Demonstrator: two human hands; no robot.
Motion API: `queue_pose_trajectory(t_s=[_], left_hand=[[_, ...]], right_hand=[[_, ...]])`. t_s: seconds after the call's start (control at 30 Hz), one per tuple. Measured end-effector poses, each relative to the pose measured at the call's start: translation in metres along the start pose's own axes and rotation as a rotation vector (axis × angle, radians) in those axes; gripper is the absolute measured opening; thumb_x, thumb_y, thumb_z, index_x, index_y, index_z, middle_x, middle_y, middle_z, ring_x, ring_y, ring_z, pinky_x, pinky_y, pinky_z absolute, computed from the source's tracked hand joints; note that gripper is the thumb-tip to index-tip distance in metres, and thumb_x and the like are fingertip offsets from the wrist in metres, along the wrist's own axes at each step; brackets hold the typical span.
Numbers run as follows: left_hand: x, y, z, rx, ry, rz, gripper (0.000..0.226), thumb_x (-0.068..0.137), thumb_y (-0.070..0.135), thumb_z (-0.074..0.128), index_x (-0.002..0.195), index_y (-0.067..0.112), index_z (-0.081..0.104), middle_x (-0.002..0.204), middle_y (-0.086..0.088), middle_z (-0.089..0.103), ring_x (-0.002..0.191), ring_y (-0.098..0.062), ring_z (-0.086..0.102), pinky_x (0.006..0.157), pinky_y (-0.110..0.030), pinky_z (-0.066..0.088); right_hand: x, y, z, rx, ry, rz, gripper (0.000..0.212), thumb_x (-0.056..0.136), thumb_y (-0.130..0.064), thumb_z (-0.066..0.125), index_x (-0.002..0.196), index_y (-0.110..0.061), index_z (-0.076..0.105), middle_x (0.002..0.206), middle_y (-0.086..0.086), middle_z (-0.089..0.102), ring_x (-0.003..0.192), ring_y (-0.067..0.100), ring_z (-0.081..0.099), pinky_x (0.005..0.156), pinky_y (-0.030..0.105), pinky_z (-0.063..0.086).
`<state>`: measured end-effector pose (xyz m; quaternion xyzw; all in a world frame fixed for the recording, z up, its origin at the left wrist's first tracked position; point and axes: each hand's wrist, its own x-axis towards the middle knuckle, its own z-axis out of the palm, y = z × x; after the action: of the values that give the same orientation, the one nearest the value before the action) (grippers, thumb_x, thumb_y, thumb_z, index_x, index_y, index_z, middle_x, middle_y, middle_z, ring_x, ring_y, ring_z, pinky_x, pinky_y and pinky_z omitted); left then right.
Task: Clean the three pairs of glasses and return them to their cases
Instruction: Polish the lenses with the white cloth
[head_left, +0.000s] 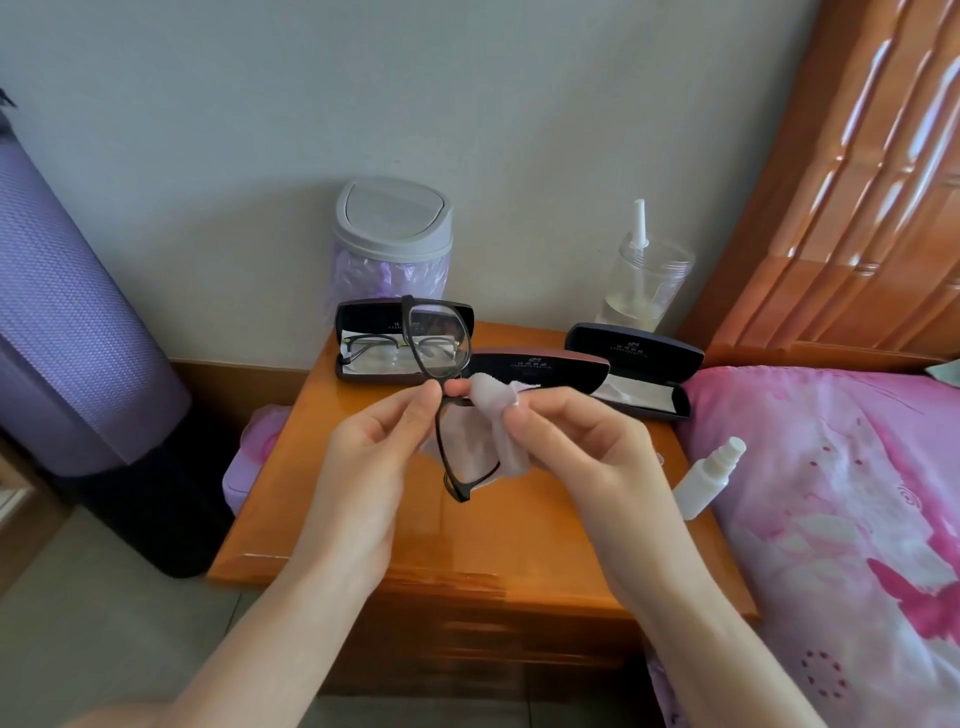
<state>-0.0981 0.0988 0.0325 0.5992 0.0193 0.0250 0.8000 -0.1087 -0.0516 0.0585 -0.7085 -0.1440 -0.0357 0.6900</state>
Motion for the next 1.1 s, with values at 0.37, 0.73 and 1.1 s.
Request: queue_pose_trajectory(t_s=[0.37,0.73,1.1], left_hand=[[0.0,0.001,0.001,-0.129,-0.03,-0.016,0.031,0.082,0.03,0.052,0.1,0.014,0.071,0.095,-0.001,0.076,0.093,-0.01,0.07,0.078,-0.019,0.056],[-0.002,-0.001,0.002,-0.065,-0.018,-0.054,0.026,0.078,0.036,0.054,0.084,0.025,0.077,0.091,0.001,0.075,0.089,-0.012,0.07,0.081,-0.036,0.053],[-0.006,0.001,0.009,0.031,0.004,0.061,0.023,0.079,0.036,0.054,0.082,0.029,0.076,0.09,0.007,0.075,0.092,-0.005,0.067,0.075,-0.019,0.052]], right_hand=[[-0.003,0.014,0.008,-0.299,0.028,-0.214,0.014,0.089,-0.015,0.063,0.099,-0.017,0.073,0.1,-0.005,0.069,0.103,0.017,0.062,0.085,0.025,0.051],[0.007,0.019,0.019,-0.111,0.022,0.244,0.017,0.081,-0.02,0.074,0.094,-0.01,0.072,0.086,0.004,0.072,0.074,0.005,0.065,0.061,0.015,0.05],[0.011,0.021,0.019,0.246,0.036,0.455,0.023,0.08,-0.014,0.071,0.101,-0.005,0.072,0.103,0.017,0.071,0.096,0.03,0.063,0.073,0.03,0.052]])
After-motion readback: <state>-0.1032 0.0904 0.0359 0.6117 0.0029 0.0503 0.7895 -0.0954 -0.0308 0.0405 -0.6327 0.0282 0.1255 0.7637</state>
